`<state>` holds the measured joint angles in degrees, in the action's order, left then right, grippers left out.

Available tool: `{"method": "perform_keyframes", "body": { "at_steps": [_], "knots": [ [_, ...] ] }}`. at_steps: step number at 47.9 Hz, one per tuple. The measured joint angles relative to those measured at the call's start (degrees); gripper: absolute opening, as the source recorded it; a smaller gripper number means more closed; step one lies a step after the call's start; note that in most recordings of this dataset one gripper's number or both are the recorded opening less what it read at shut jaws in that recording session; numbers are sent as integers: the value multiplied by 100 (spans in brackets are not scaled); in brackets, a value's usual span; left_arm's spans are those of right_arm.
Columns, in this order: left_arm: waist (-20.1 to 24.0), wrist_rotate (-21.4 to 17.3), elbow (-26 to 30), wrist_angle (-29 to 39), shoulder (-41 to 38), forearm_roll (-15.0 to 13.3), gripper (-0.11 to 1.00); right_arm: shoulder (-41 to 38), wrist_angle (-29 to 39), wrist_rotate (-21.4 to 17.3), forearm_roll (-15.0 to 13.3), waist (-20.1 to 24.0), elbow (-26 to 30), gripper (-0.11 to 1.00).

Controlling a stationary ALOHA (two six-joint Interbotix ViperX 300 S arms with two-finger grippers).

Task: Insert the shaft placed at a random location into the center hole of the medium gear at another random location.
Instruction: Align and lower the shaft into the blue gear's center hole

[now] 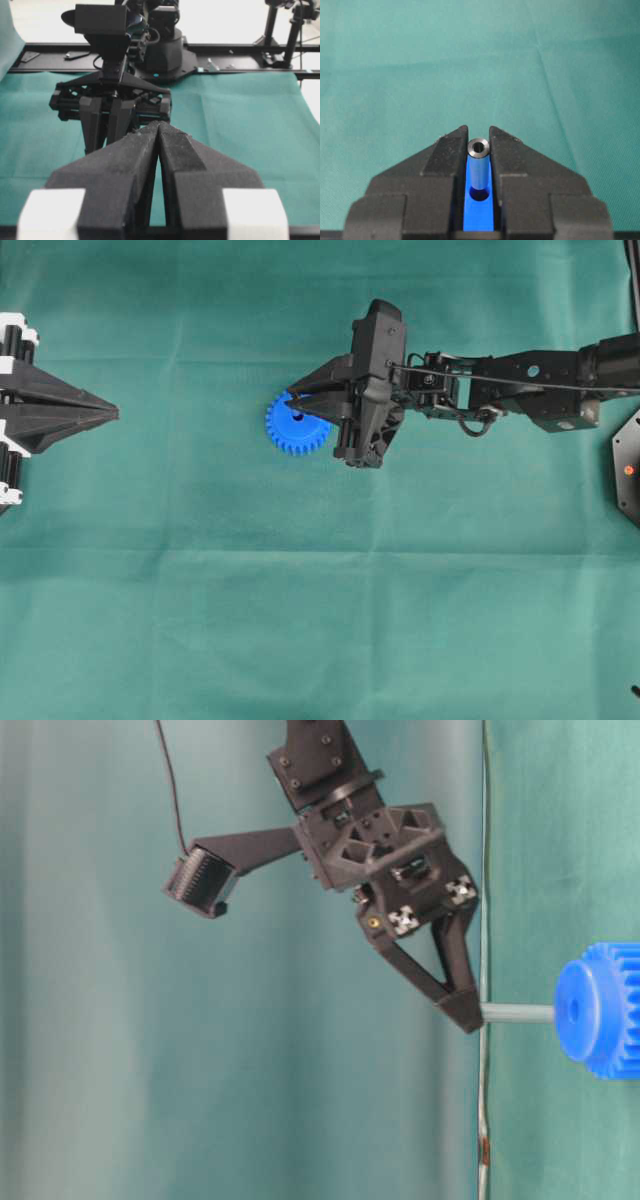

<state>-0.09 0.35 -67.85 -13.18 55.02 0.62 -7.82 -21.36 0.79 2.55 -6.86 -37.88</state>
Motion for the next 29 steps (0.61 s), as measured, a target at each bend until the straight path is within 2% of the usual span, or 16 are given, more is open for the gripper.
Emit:
{"method": "perform_keyframes", "body": {
  "at_steps": [29],
  "knots": [
    [0,0,0,35,-9,9,0,-255,-114,0,105,0,0,13]
  ]
}}
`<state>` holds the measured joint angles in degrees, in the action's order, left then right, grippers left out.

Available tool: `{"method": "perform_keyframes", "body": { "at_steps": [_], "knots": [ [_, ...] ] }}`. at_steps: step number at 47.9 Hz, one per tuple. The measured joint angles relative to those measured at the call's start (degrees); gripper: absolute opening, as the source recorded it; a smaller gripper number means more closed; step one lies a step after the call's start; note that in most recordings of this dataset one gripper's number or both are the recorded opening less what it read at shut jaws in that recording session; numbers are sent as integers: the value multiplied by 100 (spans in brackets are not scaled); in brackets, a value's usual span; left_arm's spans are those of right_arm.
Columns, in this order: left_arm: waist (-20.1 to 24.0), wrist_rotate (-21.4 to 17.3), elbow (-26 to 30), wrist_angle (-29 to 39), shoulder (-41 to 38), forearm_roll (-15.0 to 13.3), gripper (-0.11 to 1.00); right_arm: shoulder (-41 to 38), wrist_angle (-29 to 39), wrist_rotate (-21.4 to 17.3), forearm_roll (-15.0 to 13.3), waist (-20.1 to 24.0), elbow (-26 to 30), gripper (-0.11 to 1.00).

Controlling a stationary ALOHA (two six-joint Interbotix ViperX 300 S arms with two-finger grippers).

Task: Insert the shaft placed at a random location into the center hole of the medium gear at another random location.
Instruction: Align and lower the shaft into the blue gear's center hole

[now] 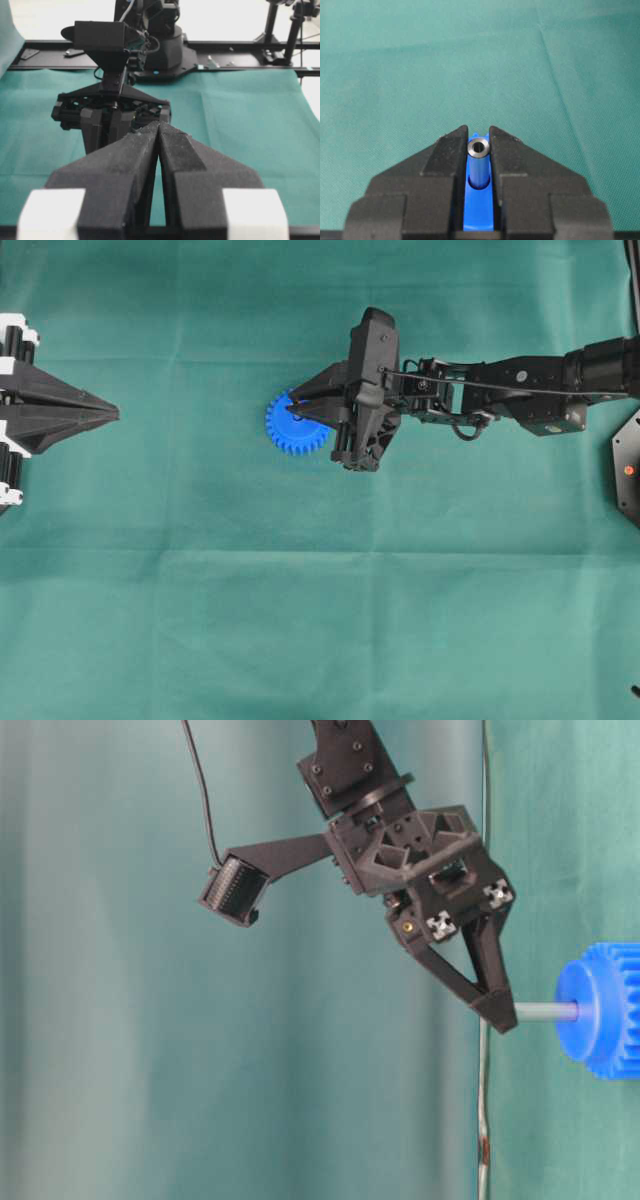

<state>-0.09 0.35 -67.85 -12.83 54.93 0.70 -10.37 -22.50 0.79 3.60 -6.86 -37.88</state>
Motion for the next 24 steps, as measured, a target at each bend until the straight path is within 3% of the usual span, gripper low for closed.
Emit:
{"method": "perform_keyframes", "body": {
  "at_steps": [24],
  "knots": [
    [0,0,0,9,0,-9,0,-325,-105,0,79,9,0,13]
  ]
}}
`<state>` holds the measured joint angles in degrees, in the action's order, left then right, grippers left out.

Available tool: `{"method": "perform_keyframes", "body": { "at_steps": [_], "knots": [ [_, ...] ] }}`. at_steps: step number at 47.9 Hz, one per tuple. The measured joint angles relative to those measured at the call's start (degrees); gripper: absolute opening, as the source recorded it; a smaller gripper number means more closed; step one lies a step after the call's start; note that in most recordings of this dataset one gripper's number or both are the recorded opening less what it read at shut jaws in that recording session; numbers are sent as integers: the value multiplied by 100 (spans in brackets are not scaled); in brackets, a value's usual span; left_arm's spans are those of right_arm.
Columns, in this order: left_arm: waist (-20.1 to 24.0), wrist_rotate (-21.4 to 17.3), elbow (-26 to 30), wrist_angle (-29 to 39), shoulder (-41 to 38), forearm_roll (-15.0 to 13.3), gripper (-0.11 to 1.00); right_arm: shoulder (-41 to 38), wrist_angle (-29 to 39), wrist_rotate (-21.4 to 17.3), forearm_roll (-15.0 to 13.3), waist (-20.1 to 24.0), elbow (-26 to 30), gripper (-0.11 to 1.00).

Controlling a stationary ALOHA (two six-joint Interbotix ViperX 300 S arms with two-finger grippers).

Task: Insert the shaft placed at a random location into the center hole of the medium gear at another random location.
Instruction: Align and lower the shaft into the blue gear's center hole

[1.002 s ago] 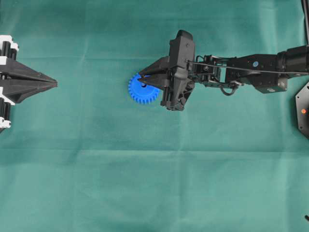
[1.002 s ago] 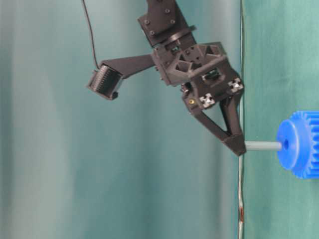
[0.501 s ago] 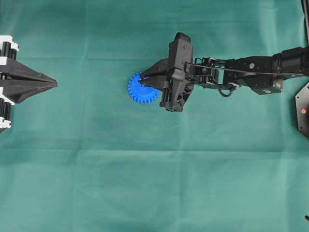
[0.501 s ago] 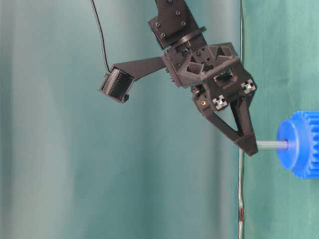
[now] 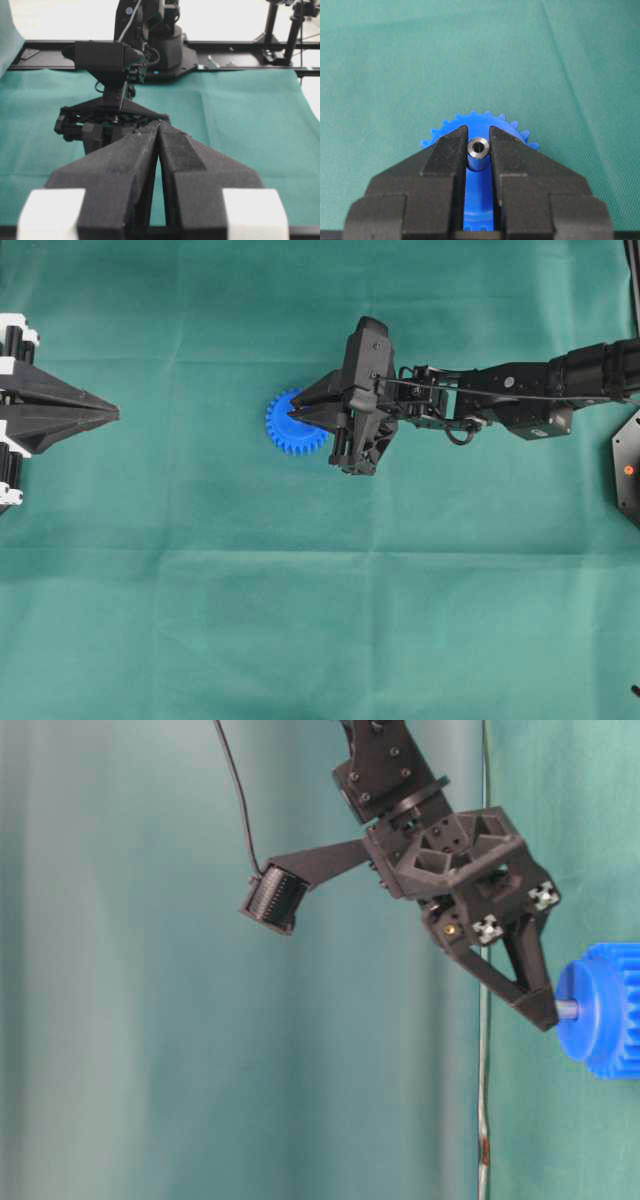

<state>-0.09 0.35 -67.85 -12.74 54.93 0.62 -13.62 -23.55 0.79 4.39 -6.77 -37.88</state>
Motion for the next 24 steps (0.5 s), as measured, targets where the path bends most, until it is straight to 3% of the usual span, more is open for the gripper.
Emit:
{"method": "perform_keyframes", "body": {
  "at_steps": [24],
  "knots": [
    [0,0,0,44,0,0,0,-132,-9,0,9,18,18,13]
  ]
}}
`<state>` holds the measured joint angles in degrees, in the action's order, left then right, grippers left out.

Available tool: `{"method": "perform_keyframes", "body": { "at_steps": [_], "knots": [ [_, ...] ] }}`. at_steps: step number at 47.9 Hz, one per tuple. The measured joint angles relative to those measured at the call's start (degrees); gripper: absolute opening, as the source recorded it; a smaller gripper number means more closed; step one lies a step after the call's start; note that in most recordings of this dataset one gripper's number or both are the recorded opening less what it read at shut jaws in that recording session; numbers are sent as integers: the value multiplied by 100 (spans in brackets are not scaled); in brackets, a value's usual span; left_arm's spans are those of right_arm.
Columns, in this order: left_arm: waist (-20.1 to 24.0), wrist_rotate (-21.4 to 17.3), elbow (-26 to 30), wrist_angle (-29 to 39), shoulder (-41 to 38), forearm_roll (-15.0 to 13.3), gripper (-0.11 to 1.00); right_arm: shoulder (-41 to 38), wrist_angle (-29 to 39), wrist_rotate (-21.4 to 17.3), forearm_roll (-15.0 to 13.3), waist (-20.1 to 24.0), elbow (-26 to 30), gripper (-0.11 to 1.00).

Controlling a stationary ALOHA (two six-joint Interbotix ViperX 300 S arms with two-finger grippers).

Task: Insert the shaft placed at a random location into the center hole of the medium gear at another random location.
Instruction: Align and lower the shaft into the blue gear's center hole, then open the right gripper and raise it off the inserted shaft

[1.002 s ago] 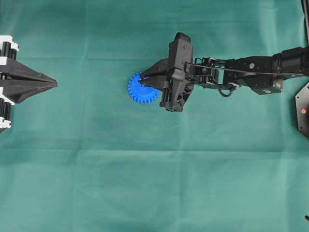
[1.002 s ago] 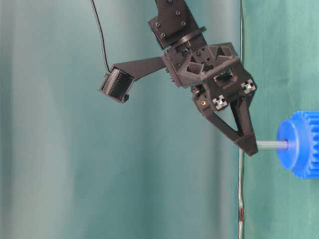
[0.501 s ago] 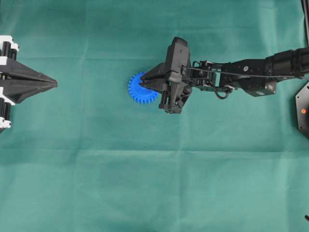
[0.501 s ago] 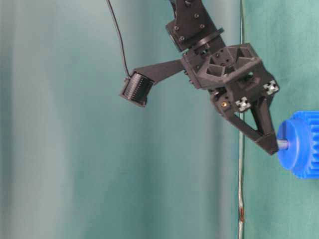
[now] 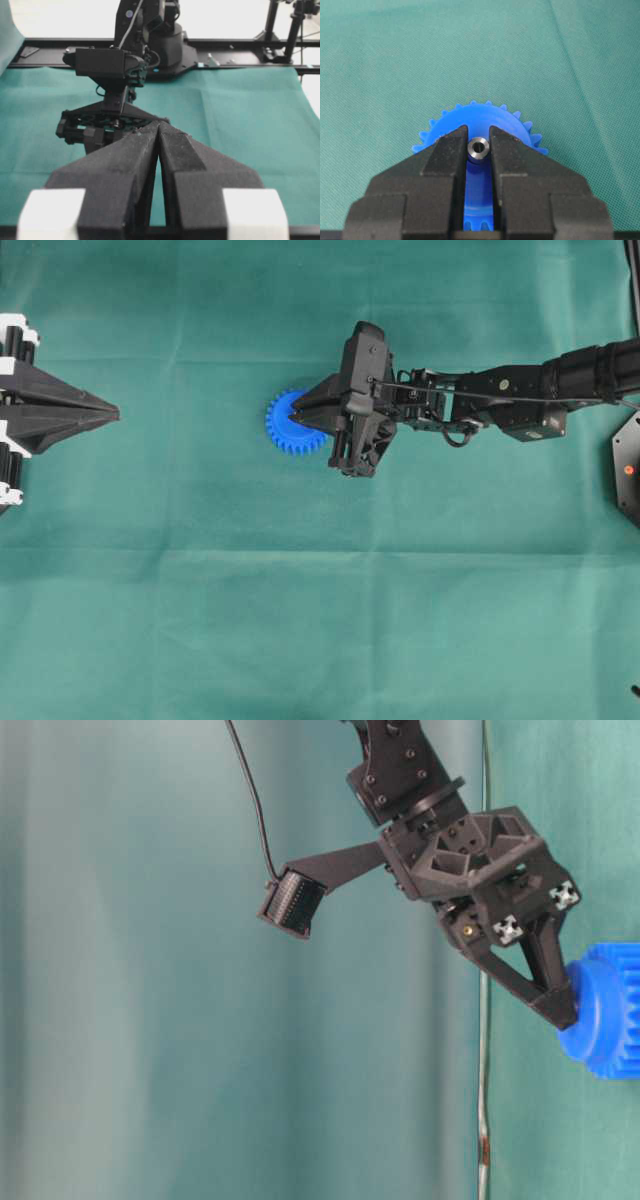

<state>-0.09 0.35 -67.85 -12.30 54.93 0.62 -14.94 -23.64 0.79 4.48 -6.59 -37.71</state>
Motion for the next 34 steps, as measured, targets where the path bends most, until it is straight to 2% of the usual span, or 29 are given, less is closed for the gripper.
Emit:
{"method": "perform_keyframes", "body": {
  "at_steps": [17,20,26,30,32,34],
  "knots": [
    [0,0,0,9,0,9,0,0,9,0,0,0,0,15],
    [0,0,0,9,0,9,0,0,9,0,-9,0,0,27],
    [0,0,0,9,0,9,0,0,0,0,0,9,0,64],
    [-9,0,0,9,0,9,0,0,0,0,0,26,0,86],
    [0,0,0,9,0,0,0,0,0,0,0,18,0,93],
    [0,0,0,9,9,0,0,0,0,0,0,18,0,93]
  ]
}}
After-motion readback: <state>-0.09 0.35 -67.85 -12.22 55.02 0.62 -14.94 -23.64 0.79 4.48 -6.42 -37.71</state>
